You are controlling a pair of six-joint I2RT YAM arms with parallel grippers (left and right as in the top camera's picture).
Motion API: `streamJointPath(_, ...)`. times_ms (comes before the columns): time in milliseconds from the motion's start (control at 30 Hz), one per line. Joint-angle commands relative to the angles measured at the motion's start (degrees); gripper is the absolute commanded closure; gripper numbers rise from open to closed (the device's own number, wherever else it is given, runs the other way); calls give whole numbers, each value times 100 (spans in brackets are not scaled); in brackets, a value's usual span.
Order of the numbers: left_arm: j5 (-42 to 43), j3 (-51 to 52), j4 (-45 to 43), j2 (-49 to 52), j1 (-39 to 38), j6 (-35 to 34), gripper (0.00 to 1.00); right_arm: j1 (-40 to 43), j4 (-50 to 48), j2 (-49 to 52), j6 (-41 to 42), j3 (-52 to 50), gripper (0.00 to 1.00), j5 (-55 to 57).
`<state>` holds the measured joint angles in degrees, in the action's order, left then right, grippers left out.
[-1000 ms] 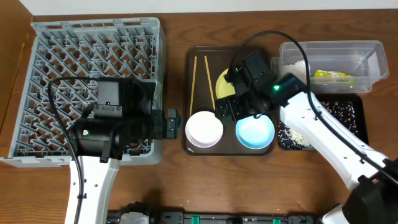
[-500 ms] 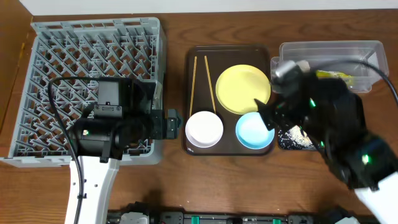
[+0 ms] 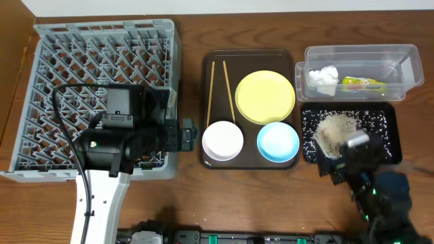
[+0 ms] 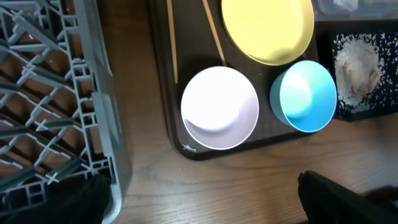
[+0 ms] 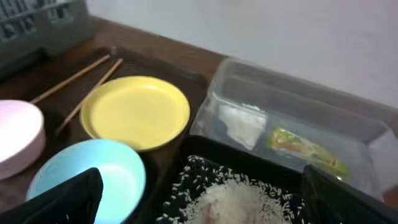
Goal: Sort waste into correct bins and load items into the dishwasher
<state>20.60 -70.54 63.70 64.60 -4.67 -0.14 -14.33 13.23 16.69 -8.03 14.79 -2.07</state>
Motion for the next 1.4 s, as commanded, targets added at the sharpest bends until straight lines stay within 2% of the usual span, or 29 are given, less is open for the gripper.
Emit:
streamJointPath(0, -74, -61, 13, -26, -24, 55, 2, 179, -199, -793, -57, -640, 1, -125)
streamJointPath(133, -74, -61, 13, -26, -24, 55, 2, 315, -472, -1596, -48, -1261, 1, -254)
streamJointPath(267, -74, -61, 13, -26, -24, 52, 2, 361, -1235, -1641, -76, -1451, 1, -216)
streamJointPath(467, -74, -61, 13, -26, -24, 52, 2, 330, -929, -1644, -81, -1447, 1, -205)
streamJointPath(1000, -70, -61, -20, -26, -24, 48, 2, 129, -935, -1641, -81, -1447, 1, -203)
streamJointPath(1067, 146, -61, -391, -26, -24, -190, 2, 129, -935, -1641, -83, -1447, 1, -203)
streamJointPath(1167, 684, -61, -354, -26, -24, -774, 2, 129, -935, -1641, -81, -1447, 1, -203)
streamJointPath(1267, 951, -61, -350, -26, -24, -1069, 2, 129, -935, -1641, -83, -1447, 1, -203)
streamJointPath(1367, 973, -61, -999, 42, -79, -1425, 2, 129, -935, -1641, -83, -1447, 1, -203)
